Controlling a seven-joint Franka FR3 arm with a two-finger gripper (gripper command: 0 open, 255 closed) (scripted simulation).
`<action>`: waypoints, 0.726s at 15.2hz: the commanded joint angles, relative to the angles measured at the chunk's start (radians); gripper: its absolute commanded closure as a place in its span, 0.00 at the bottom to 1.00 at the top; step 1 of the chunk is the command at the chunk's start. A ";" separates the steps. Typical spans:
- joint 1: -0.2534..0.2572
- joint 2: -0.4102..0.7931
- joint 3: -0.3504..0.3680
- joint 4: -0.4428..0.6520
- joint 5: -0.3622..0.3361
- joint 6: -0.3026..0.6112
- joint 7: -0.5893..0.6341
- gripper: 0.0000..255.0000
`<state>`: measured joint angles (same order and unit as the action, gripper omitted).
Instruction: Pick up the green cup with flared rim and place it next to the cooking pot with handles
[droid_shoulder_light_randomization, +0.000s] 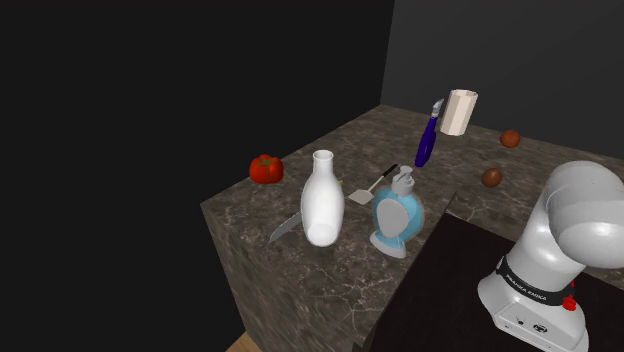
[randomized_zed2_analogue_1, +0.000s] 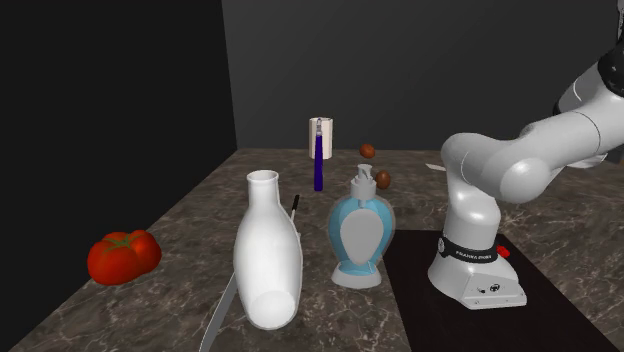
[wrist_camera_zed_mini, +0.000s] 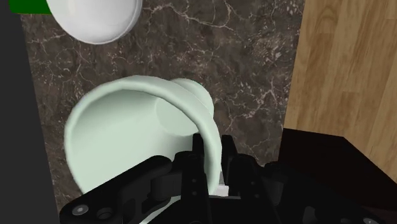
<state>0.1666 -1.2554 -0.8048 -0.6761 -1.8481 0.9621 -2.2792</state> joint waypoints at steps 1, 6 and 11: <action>0.035 0.016 -0.040 0.083 -0.039 0.031 -0.075 1.00; -0.067 -0.114 -0.004 -0.156 -0.012 0.022 0.021 1.00; -0.123 -0.201 -0.002 -0.293 0.000 0.032 0.070 1.00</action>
<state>0.0547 -1.4384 -0.8072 -0.9402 -1.8507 0.9918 -2.2203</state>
